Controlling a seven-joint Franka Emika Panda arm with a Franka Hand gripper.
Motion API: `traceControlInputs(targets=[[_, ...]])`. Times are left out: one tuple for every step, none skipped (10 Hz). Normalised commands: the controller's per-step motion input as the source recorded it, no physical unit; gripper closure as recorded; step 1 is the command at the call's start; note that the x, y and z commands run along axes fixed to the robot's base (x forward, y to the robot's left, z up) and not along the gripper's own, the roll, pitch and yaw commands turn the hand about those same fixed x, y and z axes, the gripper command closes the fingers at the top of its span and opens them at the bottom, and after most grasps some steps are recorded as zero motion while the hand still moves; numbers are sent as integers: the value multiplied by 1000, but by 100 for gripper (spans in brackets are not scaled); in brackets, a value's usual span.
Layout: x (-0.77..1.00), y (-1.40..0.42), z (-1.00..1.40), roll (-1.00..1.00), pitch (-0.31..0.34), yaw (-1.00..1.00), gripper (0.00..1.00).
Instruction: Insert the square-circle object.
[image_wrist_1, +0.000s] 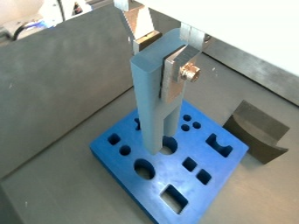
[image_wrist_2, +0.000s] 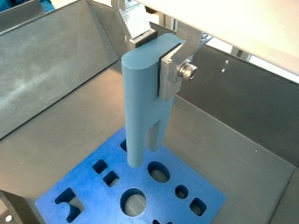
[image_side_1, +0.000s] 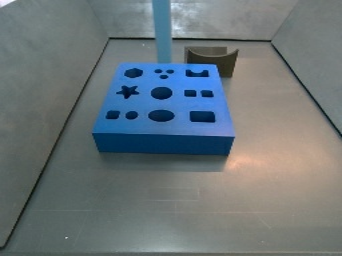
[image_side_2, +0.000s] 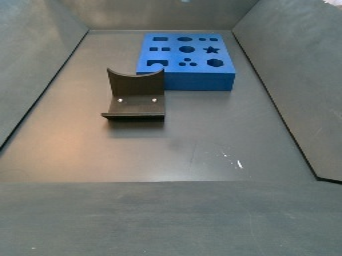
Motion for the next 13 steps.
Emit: traceControlInputs(targets=[[-383,91,-763,-161,37,-763,100],[-563,180,-683,-241,44,-589,100],[-743,174,-537,-341,0,-417,100],[-706,37,-243,-334,-89,-460,100],[-431,0,0,-239,-164,-686,100],[-74,0,0,-76,-94,-963,100],[0,0,0,-27,-54,-1000,100],[0,0,0,0,-19,-1000,100],[0,0,-11,0,0,-1000,100],[0,0,-17,0,0,-1000,100],[0,0,-34,0,0,-1000,100],[0,0,-37,0,0,-1000,100],[0,0,-37,0,0,-1000,100]])
